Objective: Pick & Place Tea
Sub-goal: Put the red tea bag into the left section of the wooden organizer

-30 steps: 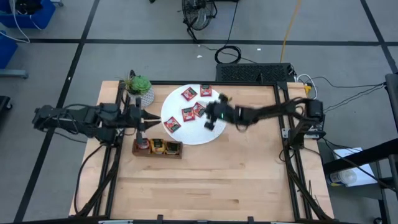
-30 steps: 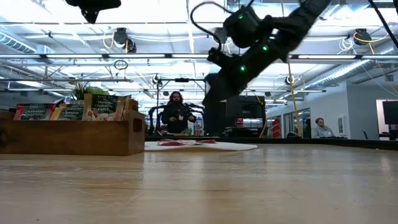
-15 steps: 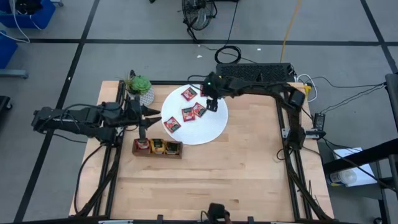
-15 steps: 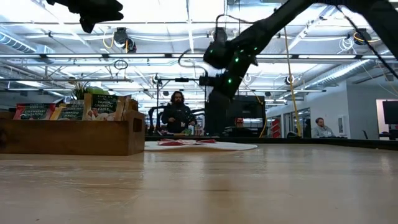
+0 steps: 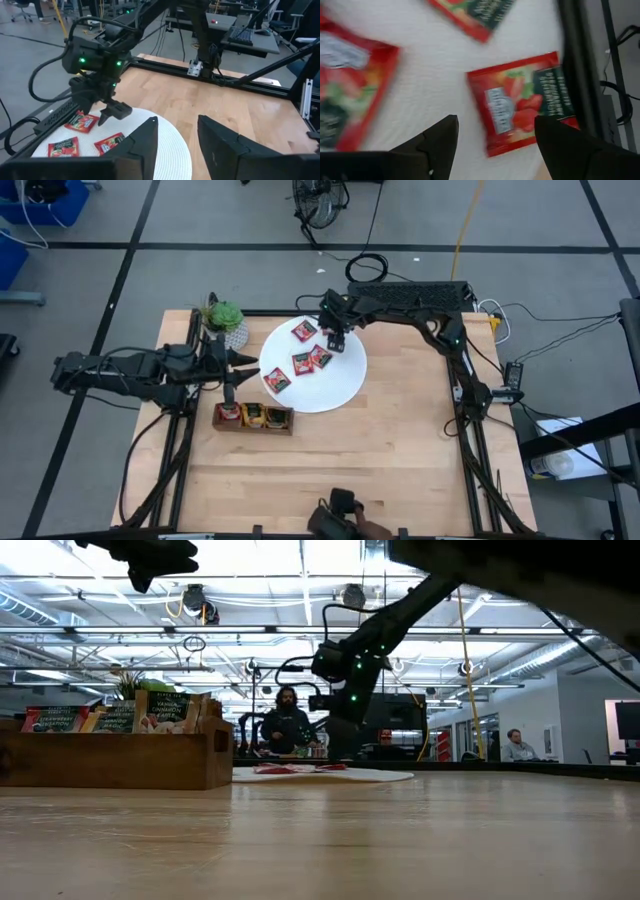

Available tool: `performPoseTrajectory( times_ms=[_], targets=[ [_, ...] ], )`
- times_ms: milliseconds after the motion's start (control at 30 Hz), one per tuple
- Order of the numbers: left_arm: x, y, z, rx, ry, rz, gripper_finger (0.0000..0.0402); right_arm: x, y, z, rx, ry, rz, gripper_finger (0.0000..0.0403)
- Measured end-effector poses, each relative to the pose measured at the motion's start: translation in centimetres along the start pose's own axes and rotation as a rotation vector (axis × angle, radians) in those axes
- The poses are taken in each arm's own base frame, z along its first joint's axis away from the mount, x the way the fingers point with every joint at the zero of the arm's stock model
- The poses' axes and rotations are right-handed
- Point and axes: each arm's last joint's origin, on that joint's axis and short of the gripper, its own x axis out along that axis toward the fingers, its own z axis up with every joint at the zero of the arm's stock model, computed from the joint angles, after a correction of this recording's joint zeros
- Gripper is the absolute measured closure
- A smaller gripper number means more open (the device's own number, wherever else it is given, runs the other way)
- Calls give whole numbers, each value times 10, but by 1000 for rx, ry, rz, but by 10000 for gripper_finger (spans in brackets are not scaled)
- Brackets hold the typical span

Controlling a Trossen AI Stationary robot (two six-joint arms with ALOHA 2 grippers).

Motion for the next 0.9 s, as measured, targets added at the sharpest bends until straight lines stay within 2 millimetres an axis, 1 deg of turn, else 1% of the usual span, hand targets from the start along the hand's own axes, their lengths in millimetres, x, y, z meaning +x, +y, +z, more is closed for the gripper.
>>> performPoseTrajectory(
  times_ms=[233, 400, 533, 900],
  targets=[
    [0, 0, 0, 0, 1, 0, 254, 3, -23, -16, 76, 64, -2, 161],
    [0, 0, 0, 1, 1, 1, 254, 3, -33, -22, 103, 75, -8, 161],
    [0, 0, 0, 1, 0, 1, 254, 7, -25, -19, 82, 71, -6, 161],
    [0, 0, 0, 2, 0, 1, 254, 4, 2, -6, 2, 60, 18, 161]
  ],
)
